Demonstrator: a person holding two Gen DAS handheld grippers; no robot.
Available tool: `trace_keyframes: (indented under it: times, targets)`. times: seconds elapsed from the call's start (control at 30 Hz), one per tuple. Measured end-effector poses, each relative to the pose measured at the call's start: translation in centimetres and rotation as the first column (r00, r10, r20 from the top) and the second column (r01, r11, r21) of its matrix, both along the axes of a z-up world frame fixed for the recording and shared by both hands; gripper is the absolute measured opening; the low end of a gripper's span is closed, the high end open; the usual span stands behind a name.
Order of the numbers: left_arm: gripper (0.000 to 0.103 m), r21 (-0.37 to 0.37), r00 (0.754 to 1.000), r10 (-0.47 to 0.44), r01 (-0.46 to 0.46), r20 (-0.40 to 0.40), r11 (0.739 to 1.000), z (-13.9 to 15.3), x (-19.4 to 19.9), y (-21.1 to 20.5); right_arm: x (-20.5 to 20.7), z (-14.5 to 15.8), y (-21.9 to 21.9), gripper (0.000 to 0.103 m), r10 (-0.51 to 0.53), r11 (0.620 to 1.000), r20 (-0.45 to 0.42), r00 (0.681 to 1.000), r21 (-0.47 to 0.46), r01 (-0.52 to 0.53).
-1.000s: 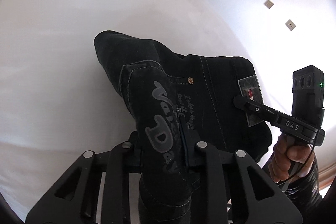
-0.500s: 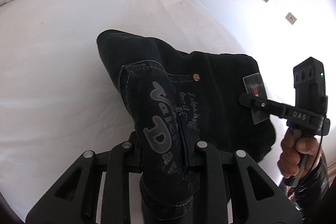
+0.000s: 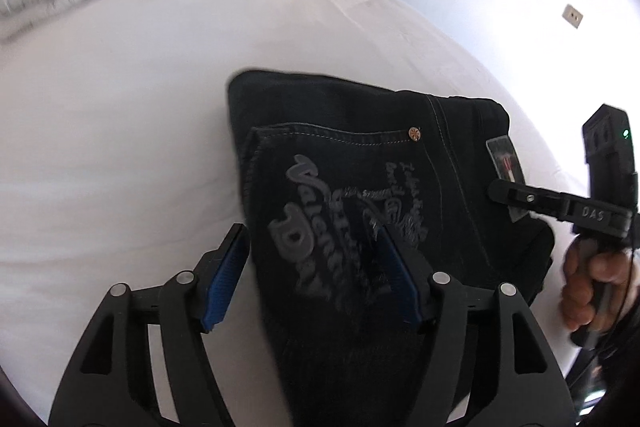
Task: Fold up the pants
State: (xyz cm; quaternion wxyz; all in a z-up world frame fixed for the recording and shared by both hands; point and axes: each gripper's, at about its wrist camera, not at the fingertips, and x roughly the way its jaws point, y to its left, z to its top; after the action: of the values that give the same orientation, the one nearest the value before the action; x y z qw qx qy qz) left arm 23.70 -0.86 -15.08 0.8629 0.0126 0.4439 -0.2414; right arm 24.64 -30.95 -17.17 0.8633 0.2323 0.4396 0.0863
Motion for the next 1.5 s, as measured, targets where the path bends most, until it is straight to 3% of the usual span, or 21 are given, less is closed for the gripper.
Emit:
trace_keyframes:
  times: [0.1, 0.17, 0.23, 0.33, 0.4, 0.43, 0.47, 0.5, 0.6, 0.73, 0.97, 1.13, 1.23, 1.5]
  targets:
    - [0.065, 0.035, 0.994, 0.043, -0.046, 0.098, 0.998, 1.7, -2.5, 1.4, -2.1, 1.1, 0.3, 0.056, -0.038, 0.998, 0.002, 0.999, -0.054, 0.038]
    - [0.071, 0.041, 0.978, 0.082, -0.092, 0.191, 0.995, 3.4, -4.6, 2.4, -3.8, 2.3, 0.7, 0.056, -0.062, 0.993, 0.029, 0.998, -0.094, 0.065]
    - [0.093, 0.045, 0.942, 0.122, -0.143, 0.311, 0.989, 5.5, -7.1, 3.1, -6.1, 4.1, 1.5, 0.059, -0.087, 0.985, 0.084, 0.993, -0.142, 0.098]
    - [0.103, 0.036, 0.849, 0.153, -0.198, 0.506, 0.980, 9.9, -12.5, 4.2, -9.9, 7.5, 3.0, 0.071, -0.120, 0.961, 0.201, 0.972, -0.221, 0.164]
    - [0.103, 0.041, 0.765, 0.168, -0.246, 0.622, 0.968, 12.4, -16.1, 4.3, -12.5, 10.2, 4.2, 0.083, -0.135, 0.941, 0.297, 0.945, -0.261, 0.217]
    - [0.103, 0.032, 0.734, 0.183, -0.269, 0.654, 0.963, 13.7, -17.5, 5.0, -14.0, 11.6, 4.7, 0.094, -0.143, 0.928, 0.355, 0.924, -0.277, 0.250]
    - [0.103, 0.015, 0.711, 0.204, -0.288, 0.673, 0.957, 14.8, -18.9, 5.4, -15.2, 12.7, 5.3, 0.103, -0.151, 0.916, 0.405, 0.902, -0.287, 0.282]
    - [0.103, -0.003, 0.699, 0.230, -0.310, 0.677, 0.951, 15.6, -20.3, 5.8, -16.9, 14.2, 5.9, 0.103, -0.157, 0.898, 0.468, 0.870, -0.298, 0.323]
    - [0.103, -0.001, 0.722, 0.256, -0.334, 0.642, 0.943, 18.1, -23.1, 6.7, -20.2, 17.3, 7.3, 0.103, -0.162, 0.865, 0.570, 0.805, -0.310, 0.394]
    - [0.103, -0.025, 0.718, 0.274, -0.337, 0.639, 0.941, 20.7, -26.6, 8.3, -23.7, 21.1, 8.2, 0.103, -0.173, 0.829, 0.674, 0.718, -0.294, 0.476]
    - [0.103, 0.034, 0.805, 0.315, -0.382, 0.504, 0.923, 21.5, -29.3, 9.5, -27.3, 26.5, 10.3, 0.103, -0.137, 0.811, 0.734, 0.665, -0.302, 0.501]
    - [0.103, 0.048, 0.861, 0.314, -0.361, 0.401, 0.931, 19.4, -29.7, 9.0, -27.5, 25.8, 12.0, 0.103, -0.125, 0.811, 0.642, 0.756, -0.373, 0.450]
    - [0.103, 0.062, 0.882, 0.301, -0.345, 0.361, 0.936, 17.6, -29.0, 7.9, -27.2, 24.4, 12.5, 0.103, -0.151, 0.829, 0.578, 0.802, -0.368, 0.421]
    - [0.103, 0.074, 0.902, 0.297, -0.335, 0.313, 0.939, 15.2, -26.8, 7.0, -25.8, 21.0, 13.0, 0.103, -0.202, 0.827, 0.476, 0.856, -0.386, 0.409]
